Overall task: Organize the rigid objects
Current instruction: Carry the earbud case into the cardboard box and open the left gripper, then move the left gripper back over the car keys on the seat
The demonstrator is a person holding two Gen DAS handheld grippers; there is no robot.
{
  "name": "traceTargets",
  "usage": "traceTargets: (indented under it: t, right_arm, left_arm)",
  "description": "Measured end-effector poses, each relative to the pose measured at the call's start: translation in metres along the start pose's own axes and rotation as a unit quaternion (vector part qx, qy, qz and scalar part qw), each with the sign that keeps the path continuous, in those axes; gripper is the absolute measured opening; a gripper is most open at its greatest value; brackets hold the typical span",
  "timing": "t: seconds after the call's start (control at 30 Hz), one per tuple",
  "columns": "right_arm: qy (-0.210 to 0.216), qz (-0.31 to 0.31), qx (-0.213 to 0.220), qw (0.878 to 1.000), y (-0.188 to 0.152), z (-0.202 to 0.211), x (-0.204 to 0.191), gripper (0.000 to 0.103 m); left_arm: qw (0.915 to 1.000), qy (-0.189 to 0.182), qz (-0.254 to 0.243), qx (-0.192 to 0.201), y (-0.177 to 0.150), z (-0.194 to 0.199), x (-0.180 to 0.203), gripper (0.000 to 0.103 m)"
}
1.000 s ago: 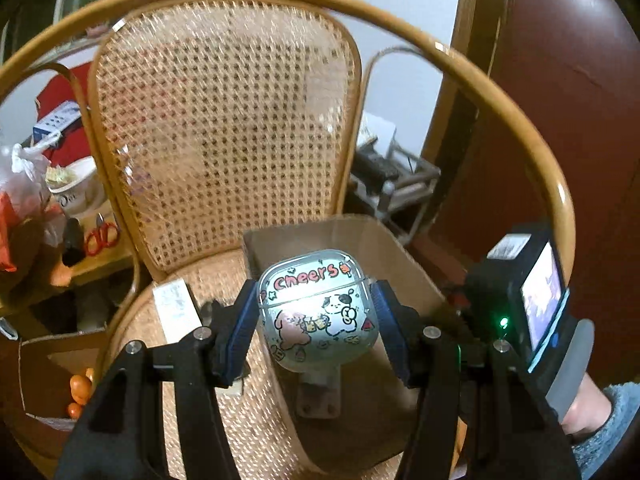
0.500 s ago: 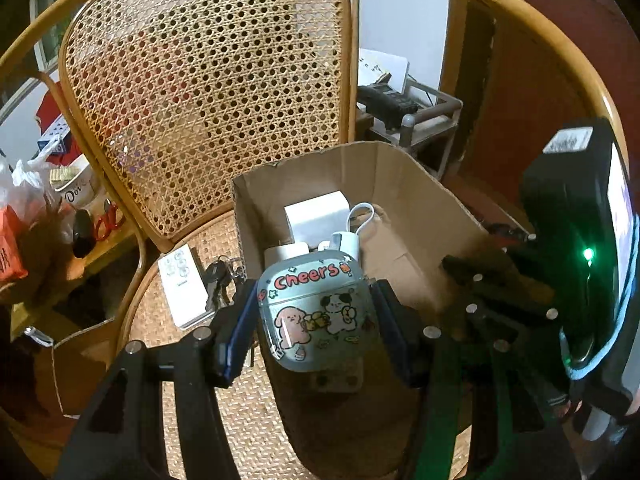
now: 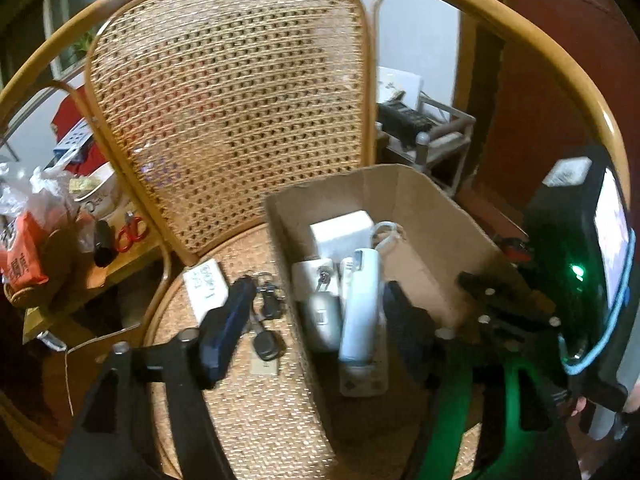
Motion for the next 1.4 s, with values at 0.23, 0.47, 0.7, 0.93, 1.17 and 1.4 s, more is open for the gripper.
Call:
traceTargets:
  t: [0.23,0.47,0.7,0.93,1.17,1.4]
  right_arm:
    - [0.000,0.001,0.000,1.000,-0.001,-0.001,-0.004,0.008]
    - [0.000,0.001,0.000,1.000,-0.001,-0.001,-0.004,0.008]
    - [0.001,0.001,-0.001,1.000,-0.001,-0.001,-0.003,0.007]
    - [-0.001,0.003,0.000,1.000,-0.002,-0.001,-0.006,0.008]
    - [0.000,0.003,-0.001,1.000,-0.002,0.000,-0.007,0.008]
    - [0.001,0.002,-0.002,1.000,-0.003,0.000,-0.008,0.008]
  left_arm:
    - [0.9978,0.036,0.056,0.001,-0.004,-0.001,-0.049,0.097]
    - [0.9945,0.060,0.083,-0.020,-0.022,-0.019,-0.092,0.099]
    - [0.9935,0.070,0.070,-0.056,-0.043,-0.048,-0.113,0.099]
    - [0.9938,-0.009,0.090,-0.065,-0.053,-0.071,-0.110,0.099]
    - [0.9894,-0.056,0.076,-0.110,-0.070,-0.098,-0.092,0.099]
    - [0.9769,-0.103,0.108,-0.152,-0.086,-0.119,-0.081,0.097]
Point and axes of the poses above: each gripper's, at about its wrist camera, not at the fingertips, and z roughly against the way its jaws point, x to its right, y to its top, the point moved 7 cm from there along -z, roughly the way its jaws point, and after that the axes turned 10 degrees about -z, right-handed, at the moved point
